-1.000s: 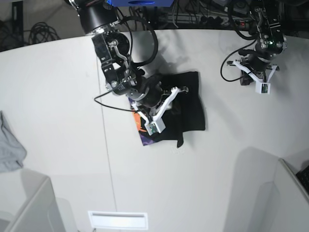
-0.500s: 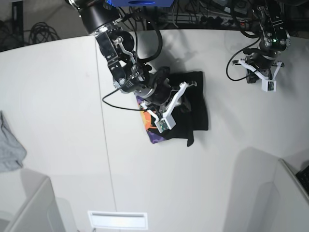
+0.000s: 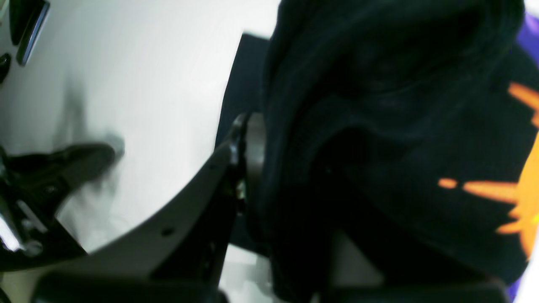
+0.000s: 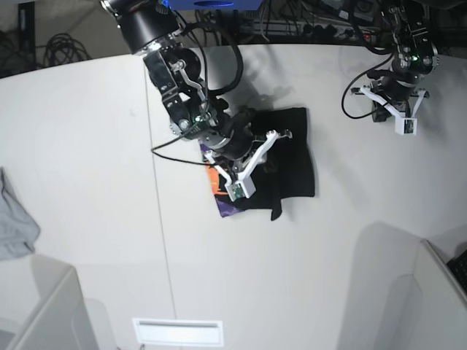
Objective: Fold the T-shirt properly
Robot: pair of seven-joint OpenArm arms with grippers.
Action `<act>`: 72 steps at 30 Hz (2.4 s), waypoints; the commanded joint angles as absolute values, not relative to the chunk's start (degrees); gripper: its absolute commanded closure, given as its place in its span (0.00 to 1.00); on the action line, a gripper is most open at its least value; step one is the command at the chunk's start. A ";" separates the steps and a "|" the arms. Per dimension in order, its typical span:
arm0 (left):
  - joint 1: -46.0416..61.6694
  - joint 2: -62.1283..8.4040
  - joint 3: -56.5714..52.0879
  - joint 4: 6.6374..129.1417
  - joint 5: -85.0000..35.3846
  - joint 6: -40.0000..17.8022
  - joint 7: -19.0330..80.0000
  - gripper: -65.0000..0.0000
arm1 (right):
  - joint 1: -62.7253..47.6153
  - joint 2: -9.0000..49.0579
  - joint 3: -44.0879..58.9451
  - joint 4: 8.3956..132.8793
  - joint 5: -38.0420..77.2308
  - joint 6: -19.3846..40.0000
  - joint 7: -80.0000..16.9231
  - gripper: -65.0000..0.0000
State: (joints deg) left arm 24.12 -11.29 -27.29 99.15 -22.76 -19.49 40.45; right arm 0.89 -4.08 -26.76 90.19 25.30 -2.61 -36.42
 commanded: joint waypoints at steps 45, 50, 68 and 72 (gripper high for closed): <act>24.13 -12.00 -40.66 100.26 -23.25 -19.65 39.34 1.00 | 8.48 -6.90 -40.75 84.00 25.80 -2.33 -34.42 0.41; 23.96 -12.00 -40.75 100.26 -23.25 -19.65 39.34 1.00 | 9.19 -6.81 -46.55 86.29 25.80 -2.33 -34.77 0.41; 23.78 -11.91 -40.22 100.26 -23.25 -19.74 39.34 1.00 | 1.80 2.68 -32.48 97.54 25.89 -2.24 -34.77 1.00; 23.87 -11.91 -36.79 100.26 -23.25 -19.74 39.34 1.00 | 0.66 2.42 -37.32 94.46 25.89 -2.24 -34.77 1.00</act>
